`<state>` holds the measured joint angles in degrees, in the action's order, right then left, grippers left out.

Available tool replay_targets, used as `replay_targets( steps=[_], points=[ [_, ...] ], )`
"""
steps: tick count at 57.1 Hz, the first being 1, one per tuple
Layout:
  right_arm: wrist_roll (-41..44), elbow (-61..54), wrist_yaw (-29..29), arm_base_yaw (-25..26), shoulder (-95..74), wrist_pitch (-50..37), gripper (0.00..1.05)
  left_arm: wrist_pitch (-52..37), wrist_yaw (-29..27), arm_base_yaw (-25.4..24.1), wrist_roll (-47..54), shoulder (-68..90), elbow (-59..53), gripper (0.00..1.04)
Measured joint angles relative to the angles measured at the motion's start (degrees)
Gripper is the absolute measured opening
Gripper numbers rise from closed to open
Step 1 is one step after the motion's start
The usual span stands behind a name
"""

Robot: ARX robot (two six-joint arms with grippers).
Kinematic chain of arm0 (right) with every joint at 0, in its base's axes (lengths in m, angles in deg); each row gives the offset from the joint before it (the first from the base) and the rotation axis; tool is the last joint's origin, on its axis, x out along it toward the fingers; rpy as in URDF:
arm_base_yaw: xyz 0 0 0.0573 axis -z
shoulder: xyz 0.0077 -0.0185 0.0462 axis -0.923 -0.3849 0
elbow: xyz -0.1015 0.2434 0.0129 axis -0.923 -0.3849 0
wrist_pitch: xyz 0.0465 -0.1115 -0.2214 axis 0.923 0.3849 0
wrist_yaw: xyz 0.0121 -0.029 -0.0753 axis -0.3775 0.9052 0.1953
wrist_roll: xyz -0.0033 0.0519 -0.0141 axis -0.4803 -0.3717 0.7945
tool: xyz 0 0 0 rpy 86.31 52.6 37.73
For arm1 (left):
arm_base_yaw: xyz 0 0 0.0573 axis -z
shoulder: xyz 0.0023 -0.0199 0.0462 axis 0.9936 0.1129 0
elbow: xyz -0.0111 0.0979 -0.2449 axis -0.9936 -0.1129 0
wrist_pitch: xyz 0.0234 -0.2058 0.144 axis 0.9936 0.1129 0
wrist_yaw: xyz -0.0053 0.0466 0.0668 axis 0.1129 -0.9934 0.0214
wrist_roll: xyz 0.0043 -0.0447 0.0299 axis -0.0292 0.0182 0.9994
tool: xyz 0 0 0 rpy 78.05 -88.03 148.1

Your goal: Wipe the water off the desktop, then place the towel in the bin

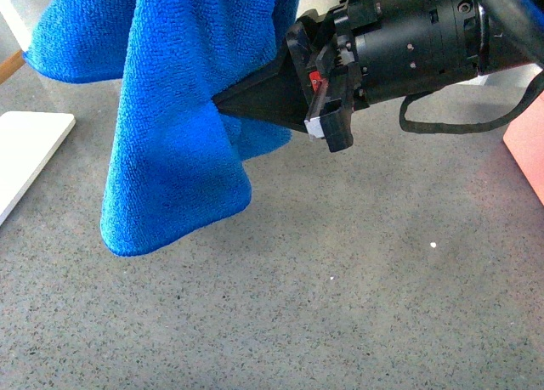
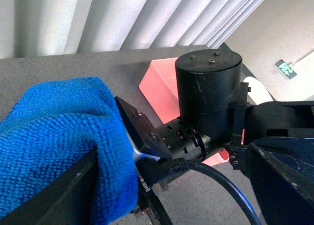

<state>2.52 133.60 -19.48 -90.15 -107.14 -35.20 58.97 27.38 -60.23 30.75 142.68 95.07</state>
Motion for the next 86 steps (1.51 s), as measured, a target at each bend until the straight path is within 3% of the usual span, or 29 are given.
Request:
replay_targets(
  steps=[6,16,21,22,25,30,32,38,48,79,86],
  points=[
    [0.85,0.00,-0.44,0.04,0.00,0.13,0.05,-0.02,0.15,0.09,0.02,0.00,0.00,0.99],
    [2.14,0.00,-0.37,0.15,0.00,0.42,0.05,-0.44,-1.27,0.35,0.37,0.00,-0.09,0.98],
    [3.10,0.11,-0.66,0.17,0.00,0.83,0.05,-10.21,-17.40,2.78,5.27,-0.72,-3.87,0.88],
    [3.45,0.17,-0.68,0.15,0.00,0.98,0.05,-13.55,-23.56,2.95,7.28,-1.22,-5.64,0.84],
    [3.91,0.22,-0.66,0.11,0.00,1.07,0.05,-18.97,-35.26,2.97,10.99,-2.69,-9.51,0.77],
    [4.92,0.22,-0.81,0.09,0.00,1.38,0.05,-24.20,-48.26,1.01,15.30,-6.99,-16.02,0.63],
    [5.25,0.22,-0.83,0.20,0.00,1.38,0.05,-25.14,-49.59,-0.50,16.59,-9.27,-18.73,0.55],
    [5.92,0.22,-0.52,0.52,0.00,1.57,0.05,-26.36,-47.65,-4.79,18.12,-14.45,-25.70,0.32],
    [7.06,0.22,-0.63,0.66,0.07,2.64,0.05,-26.58,-42.80,-8.50,18.67,-20.09,-32.02,0.03],
    [8.33,0.22,0.24,2.01,1.20,3.80,0.05,-20.68,-34.34,-17.70,19.15,-37.48,-43.25,0.03],
    [8.35,0.22,0.26,2.01,1.36,3.80,0.05,-18.49,-29.18,-21.92,19.19,-40.68,-44.24,0.03]
  ],
)
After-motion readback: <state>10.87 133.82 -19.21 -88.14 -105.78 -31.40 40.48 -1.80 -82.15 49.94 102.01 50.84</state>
